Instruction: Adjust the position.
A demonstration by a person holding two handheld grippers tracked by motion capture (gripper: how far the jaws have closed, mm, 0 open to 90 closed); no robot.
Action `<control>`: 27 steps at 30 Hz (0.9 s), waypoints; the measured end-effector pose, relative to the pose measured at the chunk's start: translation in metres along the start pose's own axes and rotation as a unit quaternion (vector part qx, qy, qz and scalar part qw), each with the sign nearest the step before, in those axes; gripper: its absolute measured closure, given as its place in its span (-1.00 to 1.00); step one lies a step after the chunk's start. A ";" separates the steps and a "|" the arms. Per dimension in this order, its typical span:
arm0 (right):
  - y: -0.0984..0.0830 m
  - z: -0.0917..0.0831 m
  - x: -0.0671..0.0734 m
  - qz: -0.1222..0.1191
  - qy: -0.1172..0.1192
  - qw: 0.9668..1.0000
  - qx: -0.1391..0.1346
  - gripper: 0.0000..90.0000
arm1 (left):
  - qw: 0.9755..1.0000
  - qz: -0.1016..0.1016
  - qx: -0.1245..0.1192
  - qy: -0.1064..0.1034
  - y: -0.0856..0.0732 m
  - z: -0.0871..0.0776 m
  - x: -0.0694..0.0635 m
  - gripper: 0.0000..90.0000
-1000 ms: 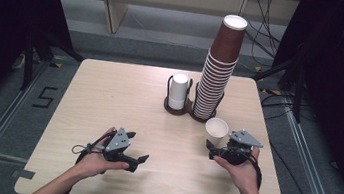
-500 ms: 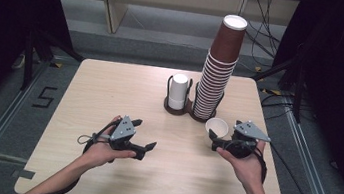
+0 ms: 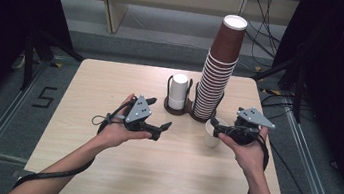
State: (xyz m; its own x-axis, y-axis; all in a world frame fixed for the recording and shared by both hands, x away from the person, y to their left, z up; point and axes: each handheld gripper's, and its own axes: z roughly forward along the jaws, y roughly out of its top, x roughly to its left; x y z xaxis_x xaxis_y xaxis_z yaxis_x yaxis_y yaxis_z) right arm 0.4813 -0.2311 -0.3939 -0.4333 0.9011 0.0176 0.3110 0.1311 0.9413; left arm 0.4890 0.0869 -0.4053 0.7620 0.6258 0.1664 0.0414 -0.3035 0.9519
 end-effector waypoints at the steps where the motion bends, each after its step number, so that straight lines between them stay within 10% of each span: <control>1: 0.002 0.002 -0.001 0.000 0.001 1.000 -0.005 -0.99 | 1.000 -0.001 -0.002 0.001 0.003 0.002 0.001 -0.81; 27: 0.067 0.018 -0.008 0.028 0.005 0.998 -0.052 -0.99 | 0.999 0.013 -0.039 0.017 0.059 0.070 0.005 -0.82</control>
State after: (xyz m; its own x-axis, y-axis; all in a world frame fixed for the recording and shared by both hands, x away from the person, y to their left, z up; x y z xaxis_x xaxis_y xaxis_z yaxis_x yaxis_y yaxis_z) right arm 0.5211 -0.2216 -0.3370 -0.4256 0.9019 0.0745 0.2457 0.0359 0.9687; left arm 0.5407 0.0217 -0.3663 0.7393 0.6433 0.1988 -0.0296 -0.2639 0.9641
